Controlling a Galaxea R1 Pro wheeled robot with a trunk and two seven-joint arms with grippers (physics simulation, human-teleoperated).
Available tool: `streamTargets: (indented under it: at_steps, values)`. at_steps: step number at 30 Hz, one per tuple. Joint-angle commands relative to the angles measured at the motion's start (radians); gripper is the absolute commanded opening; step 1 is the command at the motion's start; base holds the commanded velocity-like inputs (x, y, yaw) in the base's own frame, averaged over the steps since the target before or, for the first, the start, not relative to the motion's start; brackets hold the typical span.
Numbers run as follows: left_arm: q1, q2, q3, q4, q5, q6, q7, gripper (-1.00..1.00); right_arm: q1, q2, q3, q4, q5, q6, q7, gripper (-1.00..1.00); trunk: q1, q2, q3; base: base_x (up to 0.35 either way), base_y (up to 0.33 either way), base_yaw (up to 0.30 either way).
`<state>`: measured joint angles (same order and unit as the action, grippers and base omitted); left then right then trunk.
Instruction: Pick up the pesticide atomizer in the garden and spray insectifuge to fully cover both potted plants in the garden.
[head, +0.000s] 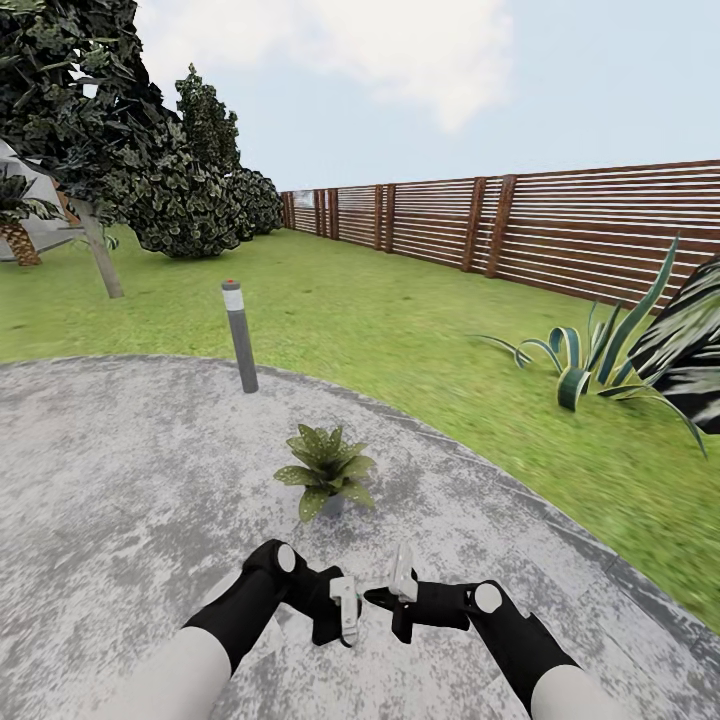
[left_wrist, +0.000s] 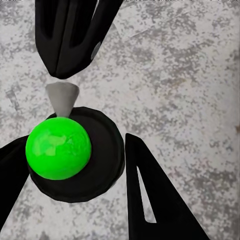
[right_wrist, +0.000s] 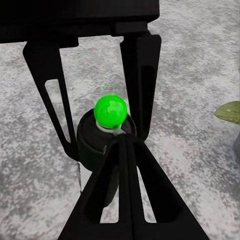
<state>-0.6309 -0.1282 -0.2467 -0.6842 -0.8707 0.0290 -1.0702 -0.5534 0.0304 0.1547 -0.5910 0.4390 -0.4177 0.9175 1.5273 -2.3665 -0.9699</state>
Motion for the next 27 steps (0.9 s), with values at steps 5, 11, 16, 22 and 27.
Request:
streamTargets:
  at_steps: [5, 11, 16, 22, 27]
  values:
    - [-0.001, 0.001, 0.000, -0.001, -0.003, 0.003, -0.004, -1.00, 0.000, 0.000, -0.001, -0.001, 0.007, -0.004, 0.000, -1.00, 0.000, 0.000, -0.001, 0.000, 0.000, 0.000]
    - [0.003, -0.002, 0.001, 0.000, -0.002, -0.004, -0.002, -1.00, 0.000, 0.000, -0.001, -0.001, 0.007, -0.004, 0.000, -1.00, 0.000, 0.000, -0.001, 0.000, 0.000, 0.000]
    - [0.002, -0.008, 0.000, 0.004, -0.002, -0.025, 0.002, -1.00, 0.000, 0.000, 0.000, -0.001, 0.007, -0.004, -0.001, -1.00, 0.000, 0.000, -0.001, 0.000, 0.000, 0.000]
    - [0.002, -0.008, 0.000, 0.005, -0.002, -0.026, 0.004, -1.00, 0.000, 0.000, 0.000, -0.001, 0.007, -0.004, -0.001, -1.00, 0.000, 0.000, -0.001, 0.000, 0.000, 0.000]
    - [0.001, 0.003, 0.004, 0.011, -0.005, -0.028, 0.004, -1.00, 0.000, 0.000, 0.000, -0.001, 0.007, -0.004, -0.002, -1.00, 0.000, 0.000, -0.001, 0.000, 0.000, 0.000]
